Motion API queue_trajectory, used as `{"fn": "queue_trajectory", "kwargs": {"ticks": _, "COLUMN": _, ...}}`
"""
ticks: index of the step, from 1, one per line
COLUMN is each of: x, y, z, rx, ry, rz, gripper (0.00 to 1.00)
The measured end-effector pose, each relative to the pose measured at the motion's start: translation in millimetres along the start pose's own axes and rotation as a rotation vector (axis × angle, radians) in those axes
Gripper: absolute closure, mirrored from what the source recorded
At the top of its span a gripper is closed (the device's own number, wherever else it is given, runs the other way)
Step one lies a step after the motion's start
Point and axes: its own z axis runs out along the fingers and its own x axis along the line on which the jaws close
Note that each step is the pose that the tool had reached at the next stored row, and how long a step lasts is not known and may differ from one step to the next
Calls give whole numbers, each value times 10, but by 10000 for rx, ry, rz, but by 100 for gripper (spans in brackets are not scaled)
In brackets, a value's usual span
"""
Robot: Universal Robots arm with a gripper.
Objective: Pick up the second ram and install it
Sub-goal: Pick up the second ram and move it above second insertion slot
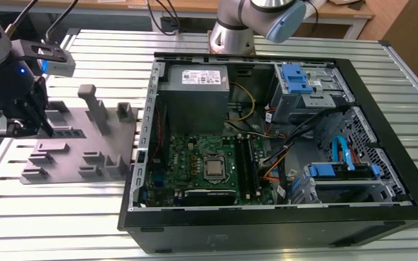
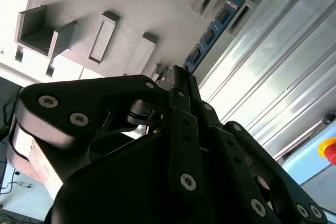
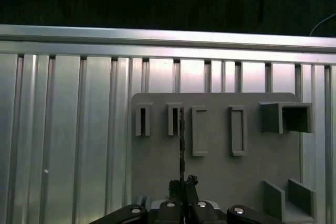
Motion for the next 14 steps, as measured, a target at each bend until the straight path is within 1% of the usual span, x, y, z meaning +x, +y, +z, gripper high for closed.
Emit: {"fn": "queue_trajectory", "kwargs": {"ticks": 14, "x": -5, "y": 5, "z": -140, "rx": 0, "ry": 0, "rz": 0, "gripper": 86}}
